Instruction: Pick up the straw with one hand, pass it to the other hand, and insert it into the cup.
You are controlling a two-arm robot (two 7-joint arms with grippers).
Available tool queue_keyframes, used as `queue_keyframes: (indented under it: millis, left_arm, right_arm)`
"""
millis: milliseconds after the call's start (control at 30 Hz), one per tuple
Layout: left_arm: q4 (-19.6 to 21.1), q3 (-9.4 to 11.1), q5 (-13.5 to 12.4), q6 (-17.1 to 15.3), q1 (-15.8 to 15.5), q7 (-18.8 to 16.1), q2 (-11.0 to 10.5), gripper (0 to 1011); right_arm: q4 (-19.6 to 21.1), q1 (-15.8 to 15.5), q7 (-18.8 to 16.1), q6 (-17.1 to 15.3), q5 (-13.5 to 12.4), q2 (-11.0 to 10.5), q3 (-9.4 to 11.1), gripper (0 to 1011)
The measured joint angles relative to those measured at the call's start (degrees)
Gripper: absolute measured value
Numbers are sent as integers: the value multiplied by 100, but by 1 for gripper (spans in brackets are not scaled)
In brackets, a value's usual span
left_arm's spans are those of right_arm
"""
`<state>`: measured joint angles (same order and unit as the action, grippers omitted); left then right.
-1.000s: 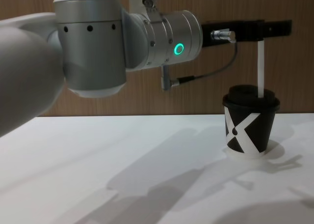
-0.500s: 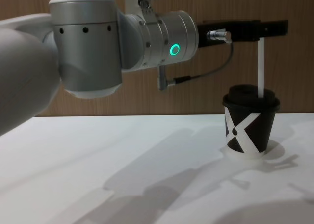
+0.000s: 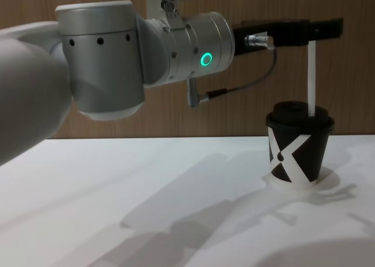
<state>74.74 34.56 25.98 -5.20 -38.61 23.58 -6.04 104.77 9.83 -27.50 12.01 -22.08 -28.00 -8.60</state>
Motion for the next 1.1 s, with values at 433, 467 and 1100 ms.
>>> queue_keyframes:
  millis: [433,467,1100]
  left_arm:
    - [-38,-151,57,275,74,163,34,1002]
    - [-29,-159,57,281,82,164,30,1002]
    - [415,-292,-165,204,328,11,-226,1003]
  right_arm:
    - [75,-19,232,-392,-186,-5,22,1001]
    - [78,-19,249,-416,-197,-3,22,1001]
    - [161,-33,522,-901,-298,-42,-29,1001]
